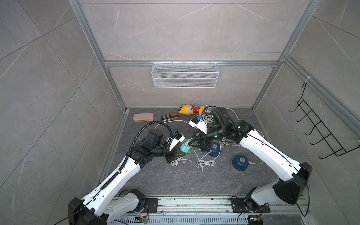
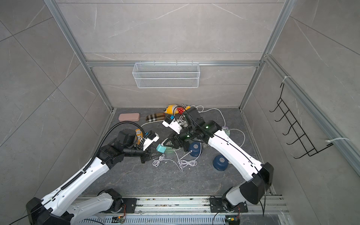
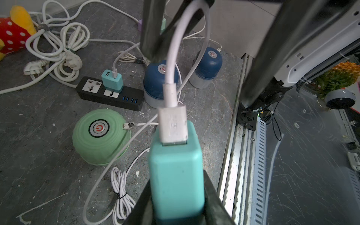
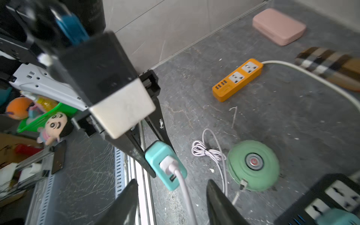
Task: Charge the cordless meat grinders
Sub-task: Pick up the plug from the center of the board.
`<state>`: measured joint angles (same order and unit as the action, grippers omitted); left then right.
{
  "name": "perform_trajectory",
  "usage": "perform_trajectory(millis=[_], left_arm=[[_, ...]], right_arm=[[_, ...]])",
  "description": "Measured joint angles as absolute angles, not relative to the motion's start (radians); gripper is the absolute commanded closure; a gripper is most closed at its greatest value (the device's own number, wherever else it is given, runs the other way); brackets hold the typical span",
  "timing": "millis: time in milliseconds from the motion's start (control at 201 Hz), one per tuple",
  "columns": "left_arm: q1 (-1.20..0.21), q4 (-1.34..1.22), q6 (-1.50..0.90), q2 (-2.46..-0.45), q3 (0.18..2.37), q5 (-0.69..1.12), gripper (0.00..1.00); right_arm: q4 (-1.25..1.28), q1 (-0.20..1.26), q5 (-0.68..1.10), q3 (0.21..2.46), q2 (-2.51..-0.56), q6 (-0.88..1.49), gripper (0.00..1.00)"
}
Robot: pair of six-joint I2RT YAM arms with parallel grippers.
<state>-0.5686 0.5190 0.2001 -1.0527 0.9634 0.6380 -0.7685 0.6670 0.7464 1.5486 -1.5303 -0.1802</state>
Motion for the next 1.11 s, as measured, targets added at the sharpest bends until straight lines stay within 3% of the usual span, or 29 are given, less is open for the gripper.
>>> perform_trajectory(millis=[478,981,1110], left_arm=[[-0.502,0.572,0.233,-1.114,1.002,0.786,1.00],[-0.489,0.601,0.237,-1.140,1.047,0.869,1.00],[-0.488,0.604,0.240,-1.140,1.047,0.871,1.00]], right_arm=[[-0.903,0.656,0.982,1.659,-1.671,-0.309,0.46],[-0.922,0.652,0.984,1.668,-1.726,-0.308,0.46],[-0.928,0.652,0.996,1.669,-1.728,-0.313,0.53]])
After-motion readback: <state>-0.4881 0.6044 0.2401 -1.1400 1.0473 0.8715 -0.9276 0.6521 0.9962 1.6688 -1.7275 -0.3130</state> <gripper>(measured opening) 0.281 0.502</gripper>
